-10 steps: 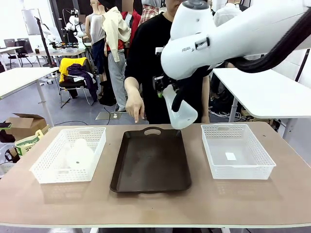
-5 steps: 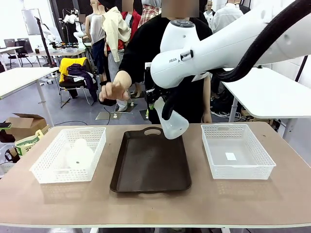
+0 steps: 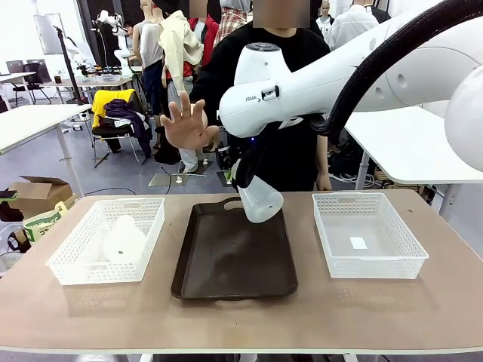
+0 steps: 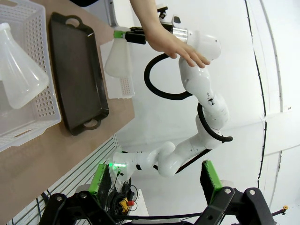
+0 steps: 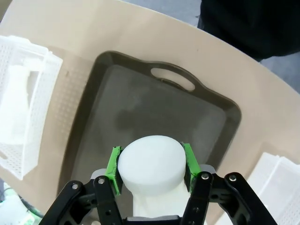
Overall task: Prepare the laboratory tools.
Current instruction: While moving the picked Big flask to the Handle tray indicated by the person, stop as directed by the person.
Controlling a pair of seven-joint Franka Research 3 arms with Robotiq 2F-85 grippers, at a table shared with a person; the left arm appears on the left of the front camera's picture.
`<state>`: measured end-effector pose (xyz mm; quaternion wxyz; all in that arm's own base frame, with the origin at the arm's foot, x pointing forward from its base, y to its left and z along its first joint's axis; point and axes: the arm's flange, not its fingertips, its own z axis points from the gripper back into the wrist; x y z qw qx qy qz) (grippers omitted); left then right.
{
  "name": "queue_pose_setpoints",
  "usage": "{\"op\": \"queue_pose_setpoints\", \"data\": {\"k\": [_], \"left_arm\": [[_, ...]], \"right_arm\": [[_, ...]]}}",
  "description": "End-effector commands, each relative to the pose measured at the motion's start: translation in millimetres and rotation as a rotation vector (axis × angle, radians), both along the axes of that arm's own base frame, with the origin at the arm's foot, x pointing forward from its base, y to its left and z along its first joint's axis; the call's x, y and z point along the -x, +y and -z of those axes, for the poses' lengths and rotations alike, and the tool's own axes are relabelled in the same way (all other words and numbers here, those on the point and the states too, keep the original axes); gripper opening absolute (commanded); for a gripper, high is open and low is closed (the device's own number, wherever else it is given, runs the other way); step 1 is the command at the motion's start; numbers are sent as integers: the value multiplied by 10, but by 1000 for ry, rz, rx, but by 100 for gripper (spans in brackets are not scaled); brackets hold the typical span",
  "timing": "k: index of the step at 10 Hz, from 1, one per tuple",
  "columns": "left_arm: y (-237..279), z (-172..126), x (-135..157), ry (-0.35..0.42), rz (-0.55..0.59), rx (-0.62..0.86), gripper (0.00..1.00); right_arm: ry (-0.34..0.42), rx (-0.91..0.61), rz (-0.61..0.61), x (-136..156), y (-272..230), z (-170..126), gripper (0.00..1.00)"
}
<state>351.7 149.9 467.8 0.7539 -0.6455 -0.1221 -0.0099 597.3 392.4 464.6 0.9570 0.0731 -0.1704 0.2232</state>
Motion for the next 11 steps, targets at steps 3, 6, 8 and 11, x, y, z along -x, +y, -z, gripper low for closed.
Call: {"op": "queue_pose_setpoints", "data": {"k": [3,6,8,11], "left_arm": [[22,-13,23,-4,7,0,100],[22,-13,23,-4,7,0,100],[22,-13,23,-4,7,0,100],[22,-13,23,-4,7,0,100]], "right_arm": [[1,3,-13,25,-8,35,0],[1,3,-13,25,-8,35,0],[1,3,-13,25,-8,35,0],[1,3,-13,25,-8,35,0]]}}
